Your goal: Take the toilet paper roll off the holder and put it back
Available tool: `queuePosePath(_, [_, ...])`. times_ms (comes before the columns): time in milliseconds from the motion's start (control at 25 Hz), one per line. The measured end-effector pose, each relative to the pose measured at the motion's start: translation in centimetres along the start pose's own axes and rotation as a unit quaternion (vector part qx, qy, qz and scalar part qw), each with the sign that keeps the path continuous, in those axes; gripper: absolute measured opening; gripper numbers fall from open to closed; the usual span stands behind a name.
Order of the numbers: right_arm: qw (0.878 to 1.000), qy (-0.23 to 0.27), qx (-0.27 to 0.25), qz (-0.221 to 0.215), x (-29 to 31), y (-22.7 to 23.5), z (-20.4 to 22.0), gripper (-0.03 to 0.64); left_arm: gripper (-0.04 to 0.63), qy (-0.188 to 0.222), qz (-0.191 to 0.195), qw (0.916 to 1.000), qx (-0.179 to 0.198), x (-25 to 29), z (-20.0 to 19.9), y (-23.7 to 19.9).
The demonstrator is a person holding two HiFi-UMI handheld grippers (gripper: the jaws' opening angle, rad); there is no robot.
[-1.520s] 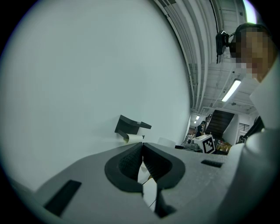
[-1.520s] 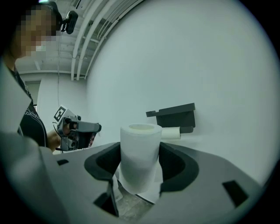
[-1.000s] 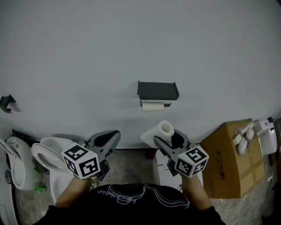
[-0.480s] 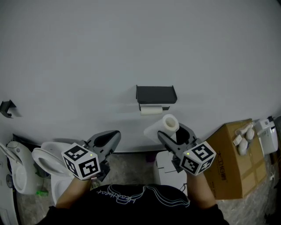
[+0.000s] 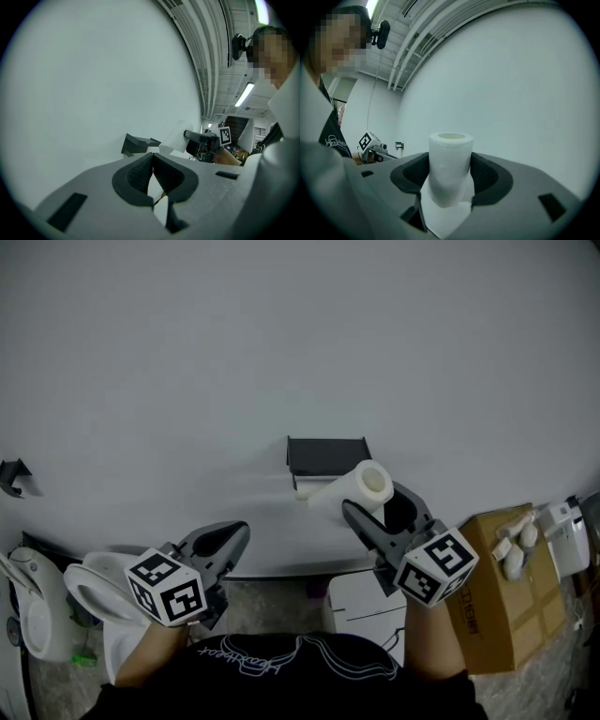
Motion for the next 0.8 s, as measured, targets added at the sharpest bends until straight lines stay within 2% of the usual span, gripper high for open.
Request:
queuePosePath(440, [0.997, 0.019, -0.069, -0.004, 3.4, 1.7, -3.4, 0.275, 0.005, 0.008, -0.015, 0.9997, 0.015, 0.0, -0.7, -0.9])
queuePosePath(800, [0.996, -0.012, -0.084, -0.006, 7.7, 3.4, -2.6, 0.275, 0.006, 0.017, -0.036, 0.9992, 0.007, -0.3, -1.2, -2.9])
Point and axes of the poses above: the fingertips, and each gripper's own axes: x forward along the fingers, y to its right, z out of its underside, the point moved 10 cm from there along -x, backward along the fingers, and after that the axes turned 8 degrees about -x, right-handed, at the moved point
